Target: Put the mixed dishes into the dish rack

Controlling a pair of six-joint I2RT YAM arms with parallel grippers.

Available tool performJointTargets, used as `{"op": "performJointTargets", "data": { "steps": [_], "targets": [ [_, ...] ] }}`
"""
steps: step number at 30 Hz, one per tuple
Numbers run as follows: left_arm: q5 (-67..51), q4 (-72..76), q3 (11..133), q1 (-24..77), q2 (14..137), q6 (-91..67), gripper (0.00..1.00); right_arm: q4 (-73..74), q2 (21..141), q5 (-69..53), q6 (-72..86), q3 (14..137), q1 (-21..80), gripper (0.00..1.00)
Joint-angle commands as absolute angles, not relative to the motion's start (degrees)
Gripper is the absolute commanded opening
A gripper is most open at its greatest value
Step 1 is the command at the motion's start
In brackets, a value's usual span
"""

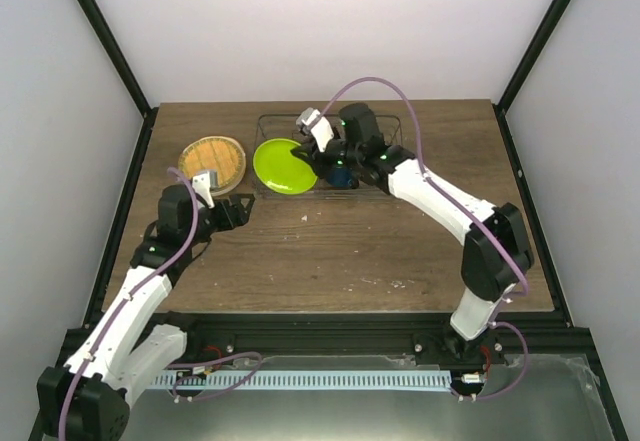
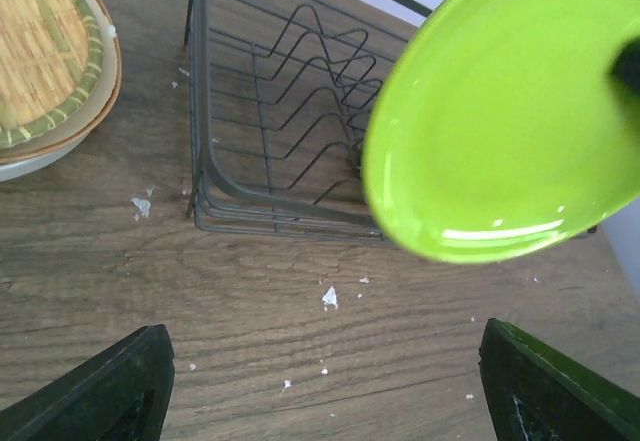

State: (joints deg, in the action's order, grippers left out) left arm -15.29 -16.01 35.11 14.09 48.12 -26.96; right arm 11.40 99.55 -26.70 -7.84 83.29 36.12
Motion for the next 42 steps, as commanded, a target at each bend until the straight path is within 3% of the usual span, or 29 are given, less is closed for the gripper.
{"op": "performJointTargets", "data": {
  "steps": [1,10,18,42],
  "targets": [
    [-14.8,-16.9,36.9,14.0,46.5,-25.9,0.86,0.8,93.9,-24.5,-21.2,81.0,34.8,0.01],
    [-16.5,-15.4,35.5,14.0,46.7,-25.8,0.86,-16.1,95.8,-29.1,-29.2,75.5,27.6,0.01],
    [-16.3,-14.7,35.5,14.0,48.4,-24.9,0.86,-21.5,104.0,-30.6,-36.8,80.8,25.8,0.01],
    [-15.2,-13.7,40.6,13.9,56.6,-23.5,0.87,-19.3,122.2,-39.8,-52.9,96.1,21.7,0.01]
  ]
}}
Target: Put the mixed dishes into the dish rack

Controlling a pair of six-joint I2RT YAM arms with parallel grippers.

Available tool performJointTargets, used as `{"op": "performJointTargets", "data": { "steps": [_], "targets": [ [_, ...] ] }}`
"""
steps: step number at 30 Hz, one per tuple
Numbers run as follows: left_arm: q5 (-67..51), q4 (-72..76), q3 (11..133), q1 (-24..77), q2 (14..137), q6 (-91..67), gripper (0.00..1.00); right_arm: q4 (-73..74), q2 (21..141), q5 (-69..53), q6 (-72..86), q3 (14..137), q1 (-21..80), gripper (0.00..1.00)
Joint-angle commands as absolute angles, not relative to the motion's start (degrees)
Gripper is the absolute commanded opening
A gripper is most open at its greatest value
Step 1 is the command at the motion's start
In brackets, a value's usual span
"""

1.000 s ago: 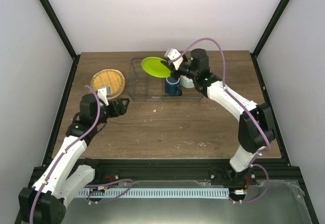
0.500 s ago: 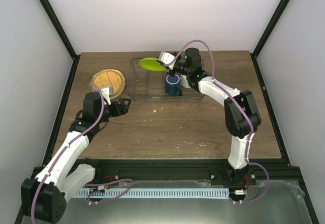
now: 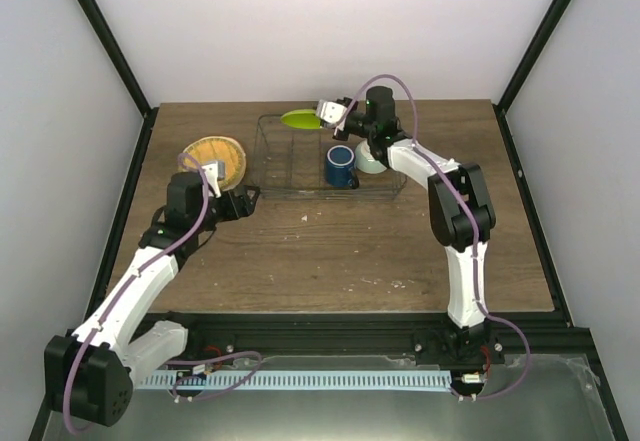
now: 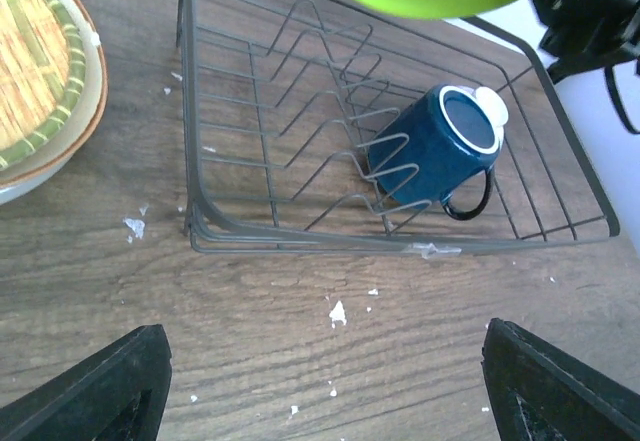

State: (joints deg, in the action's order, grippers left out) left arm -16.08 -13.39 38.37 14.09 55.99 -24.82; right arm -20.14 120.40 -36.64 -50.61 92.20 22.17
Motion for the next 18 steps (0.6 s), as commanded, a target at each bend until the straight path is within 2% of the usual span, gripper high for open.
{"op": "performJointTargets", "data": {
  "steps": [1,18],
  "targets": [
    [-15.1,-13.7,40.8,13.9,56.8,-23.4,0.87,-19.9,122.7,-39.8,-53.3,96.0,21.6,0.01],
    [-15.4,-12.4,41.8,13.4,60.3,-23.0,0.87,-13.3,128.8,-40.4,-55.1,102.0,21.4,0.01]
  ]
}}
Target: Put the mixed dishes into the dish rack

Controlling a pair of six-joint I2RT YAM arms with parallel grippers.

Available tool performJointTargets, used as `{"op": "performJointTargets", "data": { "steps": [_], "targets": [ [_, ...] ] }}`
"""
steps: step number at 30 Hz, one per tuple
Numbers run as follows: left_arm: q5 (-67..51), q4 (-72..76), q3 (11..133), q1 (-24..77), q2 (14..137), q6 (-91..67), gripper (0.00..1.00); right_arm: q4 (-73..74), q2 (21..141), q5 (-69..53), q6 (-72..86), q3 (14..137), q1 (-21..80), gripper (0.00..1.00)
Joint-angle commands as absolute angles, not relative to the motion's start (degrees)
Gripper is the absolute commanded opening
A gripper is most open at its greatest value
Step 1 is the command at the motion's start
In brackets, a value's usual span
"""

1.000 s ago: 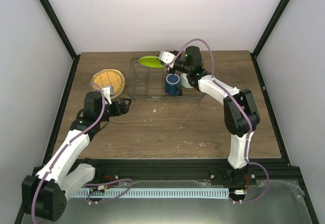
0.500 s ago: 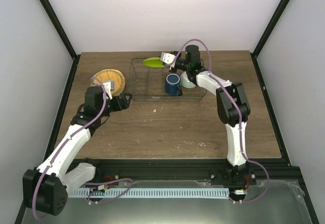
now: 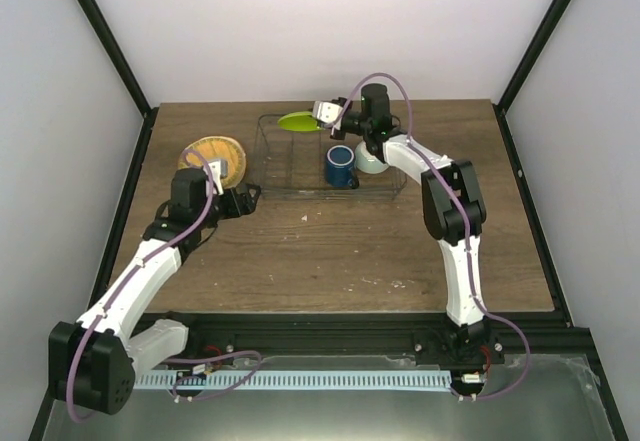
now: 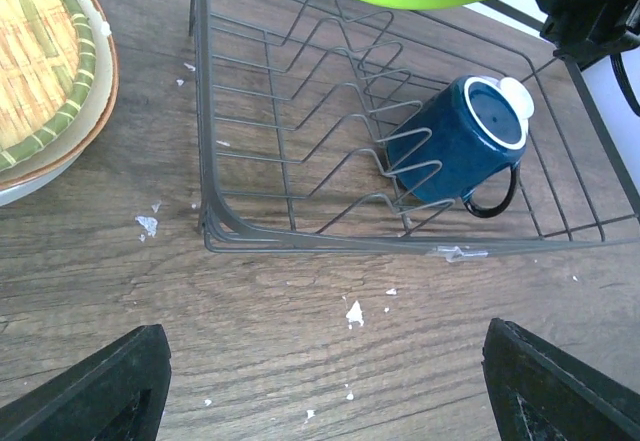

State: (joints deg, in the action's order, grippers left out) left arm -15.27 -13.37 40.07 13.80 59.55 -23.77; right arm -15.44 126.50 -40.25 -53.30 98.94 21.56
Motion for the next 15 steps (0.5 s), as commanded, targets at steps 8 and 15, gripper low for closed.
{"op": "performJointTargets", "data": {
  "steps": [8,15],
  "targets": [
    [-15.8,-12.0,42.0,12.9,60.8,-22.9,0.87,-8.1,130.3,-41.2,-56.6,104.8,21.4,0.01],
    [-16.2,-11.7,42.1,12.6,61.3,-22.9,0.87,-8.4,130.5,-41.2,-55.6,105.3,21.4,0.24]
  ]
}}
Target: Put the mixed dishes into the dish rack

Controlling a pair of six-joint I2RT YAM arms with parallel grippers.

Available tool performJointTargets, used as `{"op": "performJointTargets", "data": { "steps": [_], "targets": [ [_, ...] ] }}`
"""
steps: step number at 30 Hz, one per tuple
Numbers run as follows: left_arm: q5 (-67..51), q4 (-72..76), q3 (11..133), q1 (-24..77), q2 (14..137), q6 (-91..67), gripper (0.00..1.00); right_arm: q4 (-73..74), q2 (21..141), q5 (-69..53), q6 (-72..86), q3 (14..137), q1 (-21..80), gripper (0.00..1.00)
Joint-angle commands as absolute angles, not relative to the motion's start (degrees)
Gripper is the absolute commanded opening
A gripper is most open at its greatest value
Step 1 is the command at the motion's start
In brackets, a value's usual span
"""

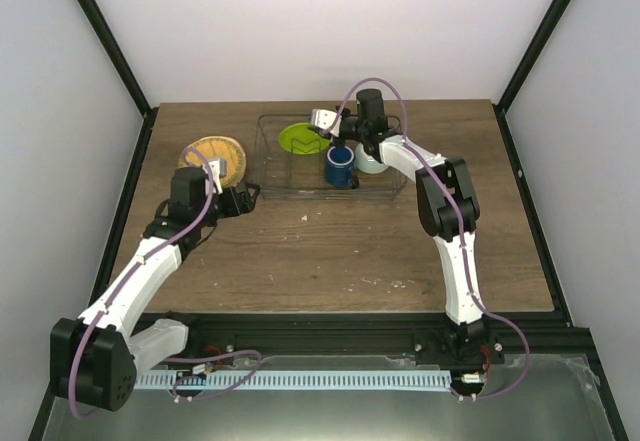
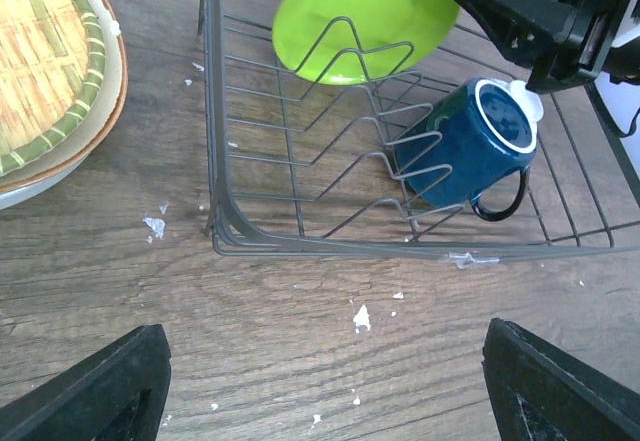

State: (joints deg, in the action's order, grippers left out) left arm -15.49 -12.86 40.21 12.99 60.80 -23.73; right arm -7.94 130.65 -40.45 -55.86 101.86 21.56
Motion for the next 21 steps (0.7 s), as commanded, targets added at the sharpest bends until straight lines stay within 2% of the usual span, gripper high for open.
{"op": "performJointTargets", "data": {
  "steps": [1,9,15,18,21],
  "targets": [
    [-16.3,-11.6,42.1,12.6,61.3,-22.9,0.87,-8.3,130.6,-41.2,-55.6,105.2,21.4,0.26],
    [-15.8,-11.5,42.6,11.5,62.2,-22.8,0.87,-9.3,128.7,-41.8,-54.9,104.5,21.5,0.30],
    [-15.9,-12.3,46.4,4.8,68.3,-23.6,0.90,-9.8,120.5,-40.2,-53.9,102.3,22.4,0.42],
    [-13.0,-14.7,50.8,0.5,73.1,-22.9,0.90,-9.6,114.5,-37.4,-49.3,101.5,23.2,0.46],
    [-11.1,-15.6,54.2,-3.8,76.4,-23.8,0.89,-8.9,108.5,-28.5,-43.8,98.7,25.6,0.48]
  ]
}}
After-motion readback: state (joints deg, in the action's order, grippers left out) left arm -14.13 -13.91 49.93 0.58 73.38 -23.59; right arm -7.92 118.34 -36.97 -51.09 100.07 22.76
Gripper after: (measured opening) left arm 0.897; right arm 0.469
